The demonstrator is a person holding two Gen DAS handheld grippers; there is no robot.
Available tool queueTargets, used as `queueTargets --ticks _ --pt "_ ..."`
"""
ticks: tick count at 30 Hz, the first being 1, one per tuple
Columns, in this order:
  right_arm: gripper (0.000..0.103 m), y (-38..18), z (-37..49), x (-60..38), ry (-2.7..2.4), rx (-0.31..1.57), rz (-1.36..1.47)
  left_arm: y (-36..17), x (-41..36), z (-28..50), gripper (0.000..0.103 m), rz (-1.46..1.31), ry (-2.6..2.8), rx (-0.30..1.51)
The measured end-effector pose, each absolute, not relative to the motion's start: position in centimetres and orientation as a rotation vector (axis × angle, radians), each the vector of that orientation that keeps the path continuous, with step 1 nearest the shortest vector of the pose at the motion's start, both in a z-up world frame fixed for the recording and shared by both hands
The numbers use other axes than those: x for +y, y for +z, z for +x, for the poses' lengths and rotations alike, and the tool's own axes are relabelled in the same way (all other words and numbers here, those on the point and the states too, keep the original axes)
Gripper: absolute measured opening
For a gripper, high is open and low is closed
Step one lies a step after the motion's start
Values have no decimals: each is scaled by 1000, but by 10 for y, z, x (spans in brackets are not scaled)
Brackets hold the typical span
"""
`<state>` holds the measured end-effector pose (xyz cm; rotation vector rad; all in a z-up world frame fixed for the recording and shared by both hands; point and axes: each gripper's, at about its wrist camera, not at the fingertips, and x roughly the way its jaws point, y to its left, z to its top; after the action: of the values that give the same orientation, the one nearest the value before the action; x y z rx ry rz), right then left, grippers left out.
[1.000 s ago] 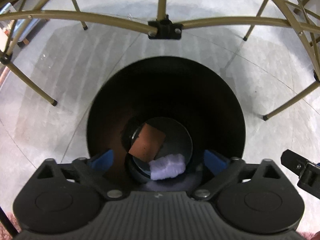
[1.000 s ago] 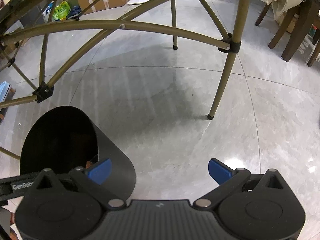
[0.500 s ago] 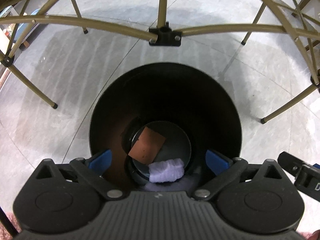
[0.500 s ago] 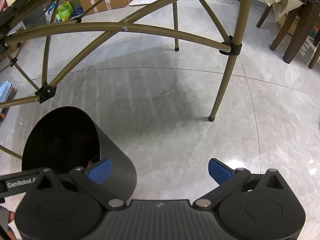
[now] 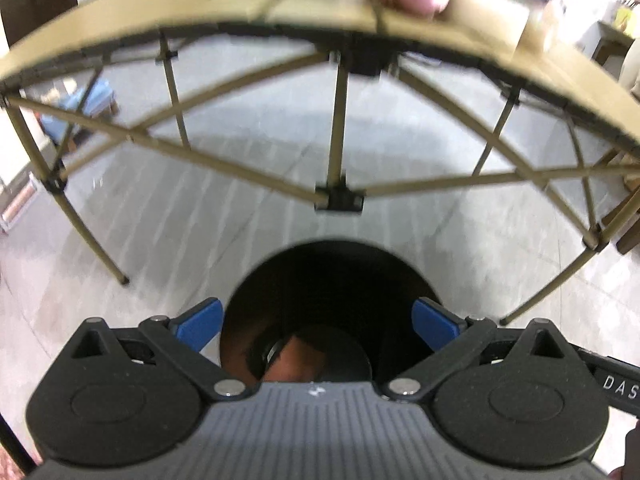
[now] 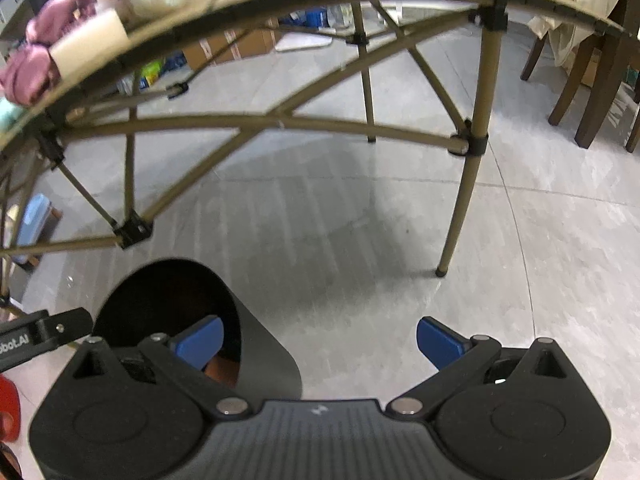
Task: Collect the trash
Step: 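Bring both open tools back over the table toward the pile of items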
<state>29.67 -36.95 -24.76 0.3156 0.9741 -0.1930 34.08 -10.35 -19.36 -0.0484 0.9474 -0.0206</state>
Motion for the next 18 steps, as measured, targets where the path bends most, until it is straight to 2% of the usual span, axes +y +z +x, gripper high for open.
queueTargets --ticks 11,18 --pt "103 -183 282 -376 -131 686 353 -131 -95 323 103 -17 2 661" --pt "103 -140 280 -364 -45 471 331 -100 -80 324 103 -48 27 548"
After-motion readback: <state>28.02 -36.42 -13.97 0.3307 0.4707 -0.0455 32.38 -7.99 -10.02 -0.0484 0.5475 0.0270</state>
